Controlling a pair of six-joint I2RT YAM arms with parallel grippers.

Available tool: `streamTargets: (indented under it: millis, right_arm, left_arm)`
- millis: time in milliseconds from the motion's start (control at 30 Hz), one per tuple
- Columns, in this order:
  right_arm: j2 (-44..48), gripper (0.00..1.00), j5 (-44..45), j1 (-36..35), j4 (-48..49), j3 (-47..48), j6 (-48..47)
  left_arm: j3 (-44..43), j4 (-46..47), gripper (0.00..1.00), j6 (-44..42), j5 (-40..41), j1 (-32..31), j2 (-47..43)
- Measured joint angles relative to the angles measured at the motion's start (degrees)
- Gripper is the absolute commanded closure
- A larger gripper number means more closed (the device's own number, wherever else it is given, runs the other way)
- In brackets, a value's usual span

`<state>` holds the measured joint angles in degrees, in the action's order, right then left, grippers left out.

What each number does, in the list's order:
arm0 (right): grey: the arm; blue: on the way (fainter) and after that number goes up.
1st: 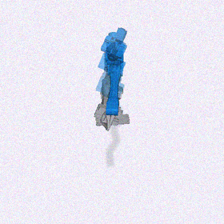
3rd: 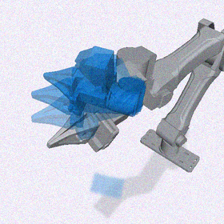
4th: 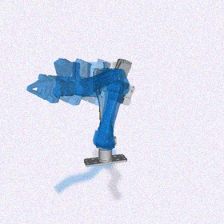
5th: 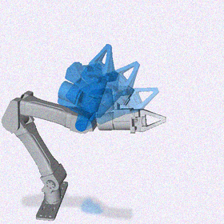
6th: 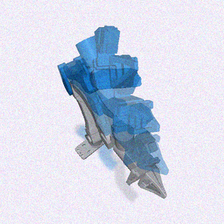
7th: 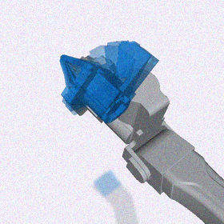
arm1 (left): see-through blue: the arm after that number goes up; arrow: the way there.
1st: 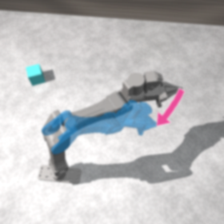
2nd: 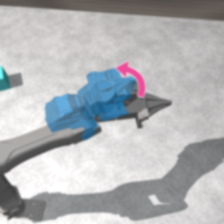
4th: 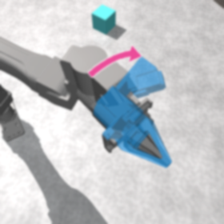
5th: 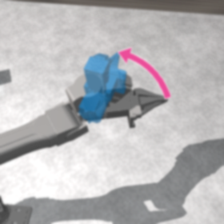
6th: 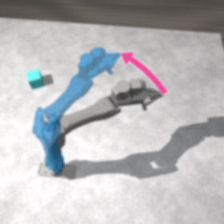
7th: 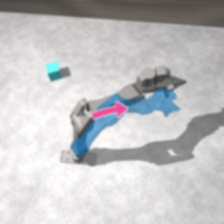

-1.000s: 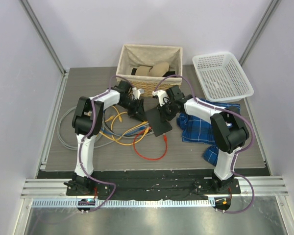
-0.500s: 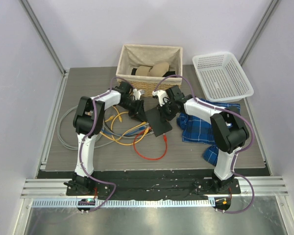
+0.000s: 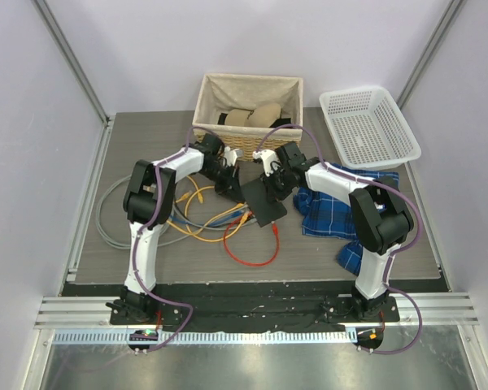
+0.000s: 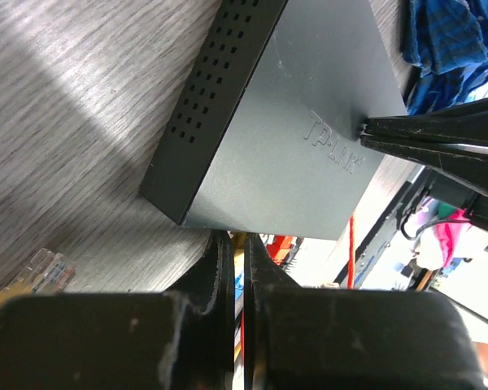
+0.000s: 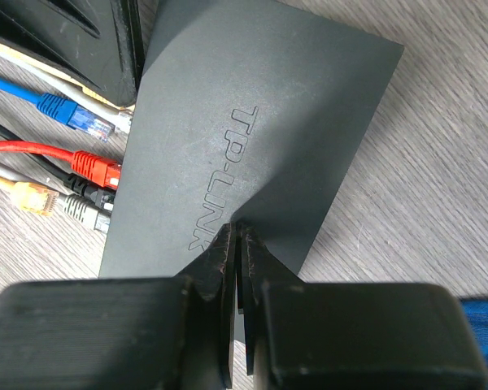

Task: Pull the plug from the switch port

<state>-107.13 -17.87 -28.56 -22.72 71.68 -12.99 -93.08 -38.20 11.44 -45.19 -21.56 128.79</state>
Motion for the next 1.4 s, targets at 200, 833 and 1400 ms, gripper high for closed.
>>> streamTargets:
  millis: [200,833,1400]
  right_arm:
    - [0.0,0.92,0.0,0.0,0.0,0.0,0.0]
    - [-0.1,0.92,0.1,-0.3,0.2,0.1,0.0]
    - [-0.2,0.92,0.1,-0.4,0.2,0.1,-0.2]
  left_arm:
    - [-2.1,-2.6,1.0,-1.5,1.9,-0.7,0.3]
    - [-4.8,-5.3,1.0,-2.6,2.4,-0.5,1.7]
    - [0.2,-0.5,0.58,-1.5,1.5,1.6,-0.5]
